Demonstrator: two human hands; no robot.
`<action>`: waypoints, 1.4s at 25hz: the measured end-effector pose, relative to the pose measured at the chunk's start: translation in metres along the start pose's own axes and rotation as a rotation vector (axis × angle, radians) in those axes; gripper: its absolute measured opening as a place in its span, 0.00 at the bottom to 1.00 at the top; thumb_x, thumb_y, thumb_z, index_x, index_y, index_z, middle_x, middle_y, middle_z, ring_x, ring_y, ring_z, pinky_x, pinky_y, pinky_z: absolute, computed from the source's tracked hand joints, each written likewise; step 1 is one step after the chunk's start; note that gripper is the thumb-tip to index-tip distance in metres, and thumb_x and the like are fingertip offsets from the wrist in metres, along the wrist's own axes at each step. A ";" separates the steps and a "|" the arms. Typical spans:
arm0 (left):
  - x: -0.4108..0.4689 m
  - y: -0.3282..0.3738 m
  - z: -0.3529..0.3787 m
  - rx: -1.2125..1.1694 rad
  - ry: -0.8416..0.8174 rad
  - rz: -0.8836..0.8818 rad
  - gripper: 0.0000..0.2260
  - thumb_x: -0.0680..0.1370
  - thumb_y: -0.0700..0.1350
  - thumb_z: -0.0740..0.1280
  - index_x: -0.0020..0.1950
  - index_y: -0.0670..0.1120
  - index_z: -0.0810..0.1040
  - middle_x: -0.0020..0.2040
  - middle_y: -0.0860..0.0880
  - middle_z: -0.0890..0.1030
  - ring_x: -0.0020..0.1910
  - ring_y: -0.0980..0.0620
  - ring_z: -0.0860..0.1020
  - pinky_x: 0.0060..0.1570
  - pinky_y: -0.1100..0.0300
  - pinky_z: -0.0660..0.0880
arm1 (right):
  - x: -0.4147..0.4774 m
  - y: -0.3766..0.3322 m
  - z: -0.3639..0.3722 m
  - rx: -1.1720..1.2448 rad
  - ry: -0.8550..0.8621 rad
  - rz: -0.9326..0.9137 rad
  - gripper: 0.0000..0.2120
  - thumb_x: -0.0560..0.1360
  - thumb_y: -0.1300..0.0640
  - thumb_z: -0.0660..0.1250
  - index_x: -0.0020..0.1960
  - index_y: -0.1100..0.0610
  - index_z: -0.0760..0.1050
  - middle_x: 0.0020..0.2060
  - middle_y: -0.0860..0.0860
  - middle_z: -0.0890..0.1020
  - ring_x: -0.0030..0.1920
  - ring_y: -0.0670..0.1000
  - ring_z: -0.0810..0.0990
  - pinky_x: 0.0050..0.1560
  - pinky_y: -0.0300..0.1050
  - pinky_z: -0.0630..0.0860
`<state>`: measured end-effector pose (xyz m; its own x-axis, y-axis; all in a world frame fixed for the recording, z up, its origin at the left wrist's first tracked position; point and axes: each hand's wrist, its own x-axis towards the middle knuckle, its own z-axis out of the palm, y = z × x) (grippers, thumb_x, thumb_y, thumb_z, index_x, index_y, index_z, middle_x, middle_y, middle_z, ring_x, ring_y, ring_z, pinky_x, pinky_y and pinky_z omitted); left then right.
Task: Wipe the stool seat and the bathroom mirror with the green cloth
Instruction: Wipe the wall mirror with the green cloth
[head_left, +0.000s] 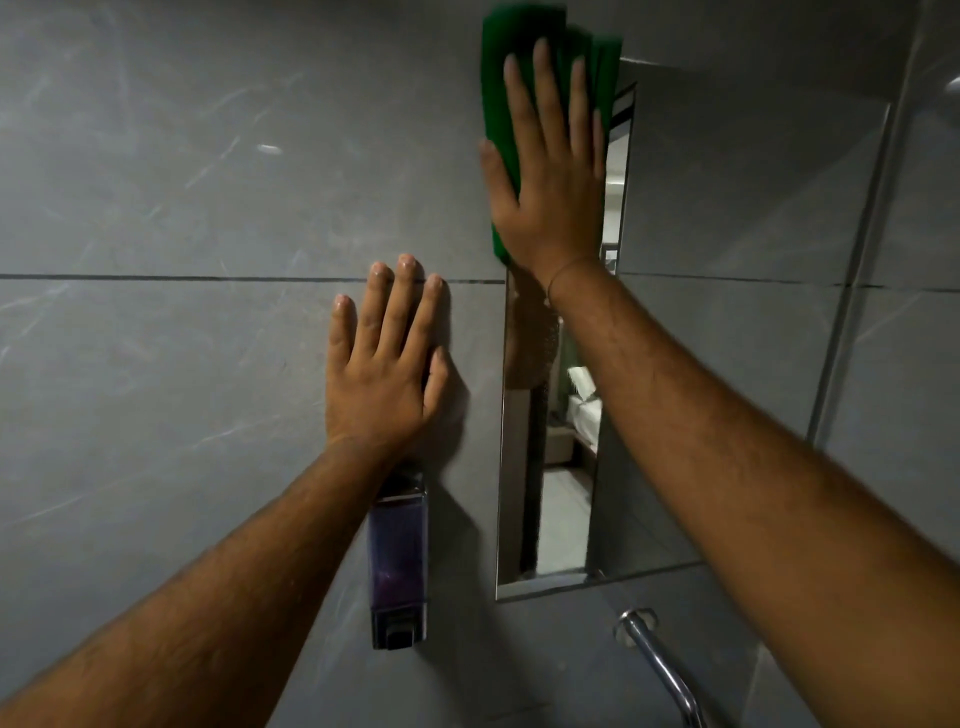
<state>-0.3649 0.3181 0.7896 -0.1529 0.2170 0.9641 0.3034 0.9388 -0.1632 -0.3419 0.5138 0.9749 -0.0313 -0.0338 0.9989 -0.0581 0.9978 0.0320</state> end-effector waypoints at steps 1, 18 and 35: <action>-0.001 0.000 0.001 -0.003 0.000 0.002 0.36 0.88 0.59 0.55 0.94 0.49 0.48 0.94 0.44 0.45 0.92 0.42 0.43 0.89 0.38 0.41 | 0.017 0.000 0.000 -0.002 0.007 0.010 0.32 0.86 0.36 0.50 0.85 0.51 0.61 0.85 0.55 0.63 0.86 0.64 0.58 0.86 0.65 0.56; -0.004 -0.002 0.004 -0.076 0.001 0.008 0.35 0.89 0.61 0.49 0.94 0.51 0.44 0.94 0.45 0.43 0.92 0.41 0.43 0.88 0.36 0.42 | 0.021 0.278 -0.054 -0.053 -0.051 0.672 0.38 0.81 0.33 0.42 0.87 0.48 0.50 0.88 0.55 0.52 0.88 0.60 0.51 0.88 0.59 0.49; -0.005 -0.004 0.012 -0.052 0.008 -0.016 0.34 0.89 0.62 0.48 0.94 0.53 0.43 0.94 0.46 0.44 0.92 0.41 0.44 0.88 0.39 0.39 | -0.404 0.213 -0.047 0.165 0.035 1.370 0.31 0.88 0.53 0.60 0.86 0.60 0.54 0.86 0.62 0.53 0.87 0.62 0.53 0.87 0.55 0.51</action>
<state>-0.3762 0.3168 0.7828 -0.1504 0.1994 0.9683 0.3492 0.9270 -0.1367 -0.2952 0.7430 0.5795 -0.1341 0.9640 0.2294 -0.1186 0.2143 -0.9695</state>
